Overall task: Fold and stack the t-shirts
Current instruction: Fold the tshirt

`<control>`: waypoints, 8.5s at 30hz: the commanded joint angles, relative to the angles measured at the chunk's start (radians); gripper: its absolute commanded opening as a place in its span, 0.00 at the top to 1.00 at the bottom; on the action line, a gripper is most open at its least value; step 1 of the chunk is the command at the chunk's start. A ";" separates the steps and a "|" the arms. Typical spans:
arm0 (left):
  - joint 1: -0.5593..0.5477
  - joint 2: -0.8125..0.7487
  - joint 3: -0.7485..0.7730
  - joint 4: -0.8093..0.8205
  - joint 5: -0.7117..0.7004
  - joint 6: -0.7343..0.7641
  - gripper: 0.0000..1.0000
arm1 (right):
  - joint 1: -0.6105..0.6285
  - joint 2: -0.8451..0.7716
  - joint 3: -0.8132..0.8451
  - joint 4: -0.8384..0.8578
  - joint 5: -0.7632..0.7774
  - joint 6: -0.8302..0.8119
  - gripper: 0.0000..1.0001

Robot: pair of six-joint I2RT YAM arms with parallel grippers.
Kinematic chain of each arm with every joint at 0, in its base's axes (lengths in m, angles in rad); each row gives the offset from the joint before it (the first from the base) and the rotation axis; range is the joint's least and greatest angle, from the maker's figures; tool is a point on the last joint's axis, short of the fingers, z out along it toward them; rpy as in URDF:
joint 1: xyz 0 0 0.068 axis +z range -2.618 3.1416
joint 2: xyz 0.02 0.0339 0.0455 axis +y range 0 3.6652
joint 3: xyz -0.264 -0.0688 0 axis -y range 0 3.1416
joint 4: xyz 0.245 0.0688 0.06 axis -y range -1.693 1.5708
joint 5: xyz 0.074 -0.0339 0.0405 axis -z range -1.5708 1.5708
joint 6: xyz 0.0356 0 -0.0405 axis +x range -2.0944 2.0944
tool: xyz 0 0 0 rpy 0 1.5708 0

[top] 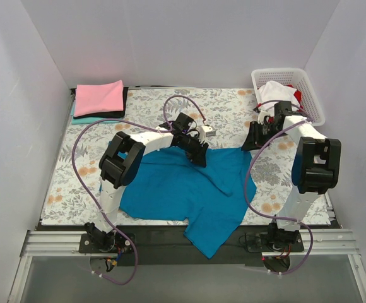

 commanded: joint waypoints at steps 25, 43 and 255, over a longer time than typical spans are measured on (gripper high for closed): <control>-0.019 -0.261 -0.259 0.115 0.106 0.231 1.00 | 0.145 0.125 -0.050 0.133 0.280 -0.072 0.71; 0.042 -0.448 -0.482 -0.106 0.089 0.716 0.82 | 0.146 0.101 -0.007 0.110 0.319 -0.132 0.69; 0.829 -0.207 0.049 -0.415 -0.121 0.073 0.56 | 0.439 0.119 0.308 0.188 0.604 -0.414 0.49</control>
